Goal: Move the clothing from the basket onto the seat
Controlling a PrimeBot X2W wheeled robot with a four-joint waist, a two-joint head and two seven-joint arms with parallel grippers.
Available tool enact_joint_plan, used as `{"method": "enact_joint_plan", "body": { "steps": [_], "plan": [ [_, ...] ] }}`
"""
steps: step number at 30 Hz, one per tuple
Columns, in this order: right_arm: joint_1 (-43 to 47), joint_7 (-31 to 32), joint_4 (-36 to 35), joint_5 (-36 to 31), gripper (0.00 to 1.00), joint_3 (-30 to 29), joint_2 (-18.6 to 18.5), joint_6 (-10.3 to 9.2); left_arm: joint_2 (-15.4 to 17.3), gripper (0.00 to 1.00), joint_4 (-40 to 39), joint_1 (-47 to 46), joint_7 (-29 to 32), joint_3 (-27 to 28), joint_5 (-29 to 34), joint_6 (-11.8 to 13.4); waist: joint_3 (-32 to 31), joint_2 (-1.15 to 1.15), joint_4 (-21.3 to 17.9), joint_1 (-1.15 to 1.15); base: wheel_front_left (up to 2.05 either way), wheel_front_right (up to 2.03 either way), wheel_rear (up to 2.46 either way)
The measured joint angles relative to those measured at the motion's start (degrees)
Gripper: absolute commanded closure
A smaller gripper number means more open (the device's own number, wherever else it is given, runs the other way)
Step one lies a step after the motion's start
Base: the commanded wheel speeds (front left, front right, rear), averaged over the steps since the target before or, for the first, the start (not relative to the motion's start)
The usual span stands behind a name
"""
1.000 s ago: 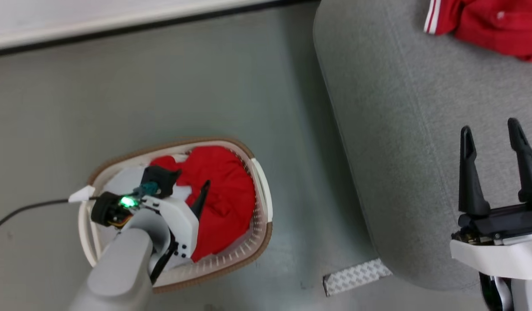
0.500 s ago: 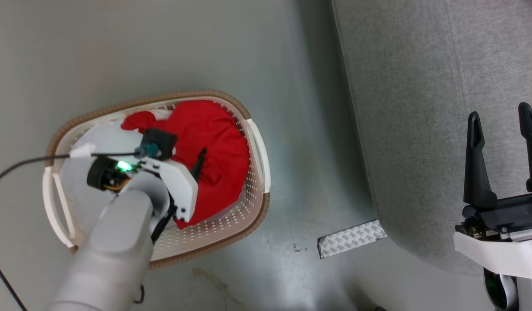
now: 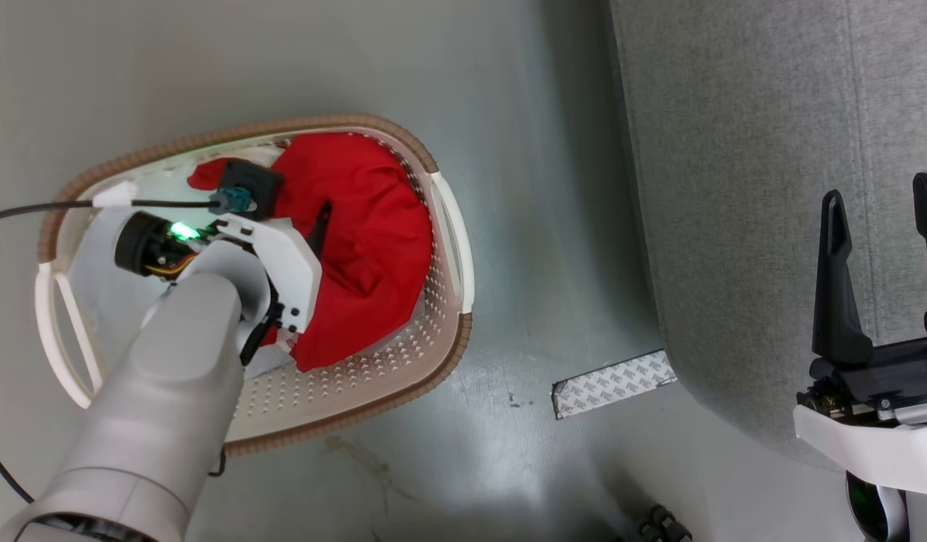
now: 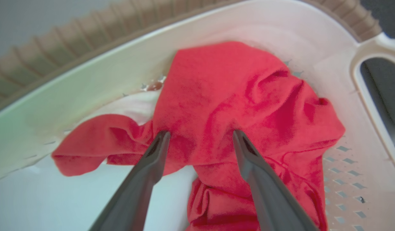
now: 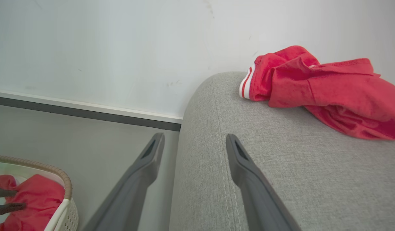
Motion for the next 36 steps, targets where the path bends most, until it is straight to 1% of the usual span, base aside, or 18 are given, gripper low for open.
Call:
{"method": "enact_joint_plan", "body": {
  "steps": [14,15,16,17,19,20,21,22,29,36],
  "plan": [
    [1.8,0.0,-1.49,0.66,0.0,-0.45,-0.01,0.0,-0.56,0.0,3.54,-2.26,-1.6,-5.54,-0.01,-0.03,2.16,0.0,-0.07,-0.01,0.0,0.0,0.0],
    [1.94,0.0,-1.61,0.66,0.0,-0.57,0.0,0.0,-0.56,0.12,3.71,-2.43,-1.82,-5.93,-0.01,-0.04,2.22,0.0,-0.05,-0.01,0.0,0.0,0.0],
    [2.13,0.0,-1.77,0.66,0.0,-0.69,0.0,0.0,-0.57,0.33,3.83,-2.63,-2.08,-6.23,-0.01,-0.04,2.27,0.0,-0.04,0.0,0.0,0.0,0.0],
    [2.33,0.0,-1.91,0.66,0.0,-0.83,-0.01,0.0,-0.56,0.51,4.01,-2.85,-2.26,-6.67,-0.01,-0.04,2.3,0.0,-0.03,-0.01,0.0,0.0,0.0],
    [2.5,0.0,-2.16,0.67,0.0,-1.15,-0.01,0.0,-0.58,0.6,4.5,-3.07,-2.61,-7.22,-0.01,-0.04,2.32,0.0,-0.05,-0.01,0.0,0.0,0.0],
    [2.5,0.0,-2.32,0.67,0.0,-1.27,-0.01,0.0,-0.59,0.78,4.75,-3.14,-2.82,-7.48,-0.01,-0.04,2.32,0.0,-0.05,-0.01,0.0,0.0,0.0],
    [2.51,0.0,-2.42,0.67,0.0,-1.36,-0.01,0.0,-0.59,0.91,4.9,-3.21,-3.13,-7.8,0.0,-0.04,2.33,0.0,-0.05,-0.01,0.0,0.0,0.0],
    [2.53,0.0,-2.5,0.67,0.0,-1.44,-0.01,0.0,-0.6,1.0,5.03,-3.31,-3.5,-8.05,0.0,-0.04,2.33,0.0,-0.05,-0.01,0.0,0.0,0.0],
    [2.53,0.0,-2.68,0.69,0.0,-1.66,-0.01,0.0,-0.91,1.0,5.58,-4.14,-5.58,-8.99,-0.35,-0.04,2.32,0.0,0.01,-0.01,0.0,0.0,0.0],
    [2.28,0.0,-2.64,0.69,0.0,-1.46,-0.01,0.0,-1.45,1.0,5.54,-4.47,-7.23,-9.37,-2.32,-0.04,2.17,0.0,0.34,-0.01,0.0,0.0,0.0]
  ]
}}
